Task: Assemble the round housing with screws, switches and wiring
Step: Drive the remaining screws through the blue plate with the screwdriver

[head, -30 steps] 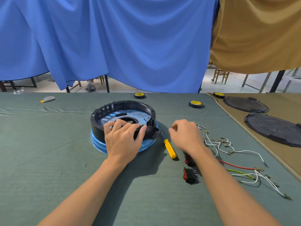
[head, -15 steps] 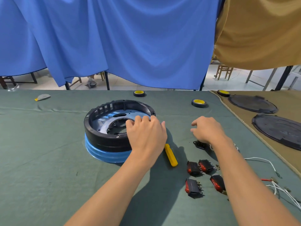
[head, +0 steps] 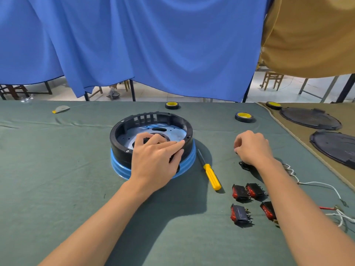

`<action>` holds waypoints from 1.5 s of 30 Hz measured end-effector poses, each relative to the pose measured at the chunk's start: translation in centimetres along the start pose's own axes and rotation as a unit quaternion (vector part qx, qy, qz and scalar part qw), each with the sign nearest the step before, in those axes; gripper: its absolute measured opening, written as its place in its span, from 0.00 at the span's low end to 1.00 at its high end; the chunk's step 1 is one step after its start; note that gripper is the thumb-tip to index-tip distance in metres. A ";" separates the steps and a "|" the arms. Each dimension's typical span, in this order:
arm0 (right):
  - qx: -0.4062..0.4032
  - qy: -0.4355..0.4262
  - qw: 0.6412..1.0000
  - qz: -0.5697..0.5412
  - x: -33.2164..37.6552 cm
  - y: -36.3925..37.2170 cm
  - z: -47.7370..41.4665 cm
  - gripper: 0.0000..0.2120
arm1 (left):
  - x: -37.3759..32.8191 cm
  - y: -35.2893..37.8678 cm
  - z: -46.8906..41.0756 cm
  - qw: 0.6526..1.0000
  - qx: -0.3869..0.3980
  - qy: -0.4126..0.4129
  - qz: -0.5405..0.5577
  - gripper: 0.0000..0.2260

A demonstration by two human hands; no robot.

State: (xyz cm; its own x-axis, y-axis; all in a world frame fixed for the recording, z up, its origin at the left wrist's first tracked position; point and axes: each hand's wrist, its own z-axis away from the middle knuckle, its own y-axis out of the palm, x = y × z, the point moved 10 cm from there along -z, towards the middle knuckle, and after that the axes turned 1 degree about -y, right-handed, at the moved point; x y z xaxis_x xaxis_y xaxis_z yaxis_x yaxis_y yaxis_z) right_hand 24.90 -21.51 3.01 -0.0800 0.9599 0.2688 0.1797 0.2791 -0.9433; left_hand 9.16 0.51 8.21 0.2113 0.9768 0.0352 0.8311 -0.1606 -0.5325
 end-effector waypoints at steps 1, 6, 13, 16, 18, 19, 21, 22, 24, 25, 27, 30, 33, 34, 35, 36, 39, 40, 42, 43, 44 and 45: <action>0.004 0.000 1.000 -0.010 0.1 0.1 0.1 0.07 | 0.3 -0.3 0.1 1.000 0.003 0.007 0.010 0.06; 0.021 -0.077 0.997 0.004 2.9 -0.6 0.7 0.15 | 0.1 -0.5 0.2 0.997 0.027 -0.050 -0.046 0.09; -0.030 -0.203 0.964 -0.170 9.7 -4.8 3.0 0.07 | -1.2 2.0 -0.2 0.980 0.098 -0.130 -0.110 0.10; -0.035 -0.215 0.950 -0.222 11.6 -5.0 4.2 0.06 | -0.8 2.1 0.1 0.984 0.097 -0.102 -0.108 0.11; -0.029 -0.220 0.942 -0.250 12.3 -4.7 4.9 0.05 | 0.2 1.9 0.3 0.988 0.086 -0.087 -0.097 0.11; -0.025 -0.225 0.938 -0.263 12.6 -4.5 5.1 0.05 | 0.6 1.7 0.4 0.989 0.079 -0.084 -0.091 0.12; -0.026 -0.233 0.926 -0.295 12.9 -4.3 5.4 0.04 | 1.2 1.4 0.5 0.991 0.064 -0.086 -0.084 0.12; -0.031 -0.236 0.921 -0.308 13.1 -4.2 5.6 0.04 | 1.2 1.4 0.5 0.990 0.061 -0.086 -0.089 0.12; -0.049 -0.239 0.916 -0.318 13.4 -4.1 5.7 0.03 | 0.7 1.5 0.6 0.990 0.053 -0.084 -0.105 0.12; -0.060 -0.237 0.916 -0.319 13.4 -4.0 5.7 0.03 | 0.5 1.4 0.6 0.989 0.049 -0.085 -0.111 0.12; -0.081 -0.237 0.915 -0.315 13.5 -3.9 5.7 0.03 | 0.5 1.4 0.6 0.987 0.048 -0.094 -0.119 0.13; -0.106 -0.246 0.914 -0.304 13.7 -3.6 5.8 0.03 | 0.4 1.5 0.7 0.986 0.056 -0.100 -0.119 0.13; -0.117 -0.257 0.913 -0.295 14.2 -3.3 6.0 0.03 | 0.4 1.6 0.8 0.986 0.062 -0.105 -0.112 0.13; -0.117 -0.260 0.912 -0.294 14.3 -3.2 6.1 0.03 | 0.4 1.7 0.9 0.986 0.064 -0.106 -0.112 0.14; -0.117 -0.263 0.912 -0.292 14.5 -3.1 6.2 0.03 | 0.5 1.7 0.9 0.986 0.066 -0.107 -0.112 0.14; -0.115 -0.266 0.911 -0.292 14.5 -3.0 6.2 0.03 | 0.5 1.7 0.8 0.986 0.067 -0.107 -0.112 0.14; -0.107 -0.277 0.908 -0.297 14.6 -3.0 6.2 0.03 | 0.4 1.5 0.8 0.986 0.061 -0.106 -0.111 0.14; -0.106 -0.281 0.908 -0.292 14.7 -3.1 6.2 0.04 | 0.4 1.5 0.8 0.987 0.060 -0.105 -0.110 0.14; -0.105 -0.288 0.911 -0.275 14.7 -3.2 6.3 0.04 | 0.4 1.5 0.8 0.987 0.057 -0.105 -0.109 0.13; -0.102 -0.290 0.912 -0.270 14.8 -3.2 6.2 0.05 | 0.5 1.4 0.8 0.987 0.055 -0.106 -0.108 0.13; -0.099 -0.292 0.913 -0.268 14.8 -3.1 6.2 0.05 | 0.5 1.4 0.8 0.987 0.052 -0.107 -0.107 0.13; -0.094 -0.294 0.913 -0.267 14.8 -3.1 6.2 0.05 | 0.5 1.3 0.8 0.987 0.050 -0.107 -0.105 0.13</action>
State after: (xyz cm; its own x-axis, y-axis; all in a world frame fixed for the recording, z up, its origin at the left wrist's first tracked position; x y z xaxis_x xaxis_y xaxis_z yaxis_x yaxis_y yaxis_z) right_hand 17.10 -8.33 8.66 -0.7084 0.5206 0.4766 0.1220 0.7554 -0.6438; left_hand 9.95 0.87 6.87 -0.0831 0.9964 -0.0196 0.7881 0.0537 -0.6132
